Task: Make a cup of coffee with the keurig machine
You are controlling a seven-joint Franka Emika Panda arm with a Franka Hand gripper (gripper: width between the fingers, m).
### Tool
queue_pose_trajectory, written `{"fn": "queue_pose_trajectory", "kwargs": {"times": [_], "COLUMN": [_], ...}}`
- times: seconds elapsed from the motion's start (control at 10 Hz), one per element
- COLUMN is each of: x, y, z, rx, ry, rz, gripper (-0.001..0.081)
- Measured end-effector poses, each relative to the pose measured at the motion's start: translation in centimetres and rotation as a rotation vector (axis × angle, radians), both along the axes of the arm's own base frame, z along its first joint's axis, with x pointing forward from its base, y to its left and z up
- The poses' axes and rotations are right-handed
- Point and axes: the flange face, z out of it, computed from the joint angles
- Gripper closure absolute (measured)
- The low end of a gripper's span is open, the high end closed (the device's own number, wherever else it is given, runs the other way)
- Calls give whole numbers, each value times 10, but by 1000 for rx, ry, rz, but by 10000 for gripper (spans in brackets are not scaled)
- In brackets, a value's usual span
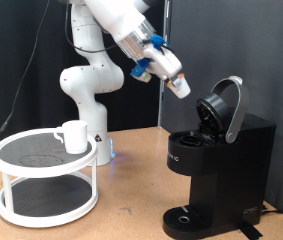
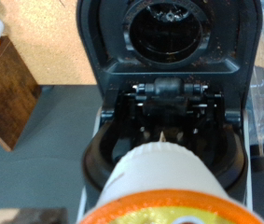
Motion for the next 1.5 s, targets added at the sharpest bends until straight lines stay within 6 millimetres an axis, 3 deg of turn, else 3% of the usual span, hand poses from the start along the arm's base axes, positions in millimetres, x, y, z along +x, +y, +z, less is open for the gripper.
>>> {"fn": "queue_pose_trajectory", "kwargs": {"times": [0.7, 1.5], "x": [-4, 5], "y": [41, 37], "z": [-51, -83], "rx": [-89, -111], "ry": [8, 32], "rz": [14, -31], "gripper": [434, 434]}}
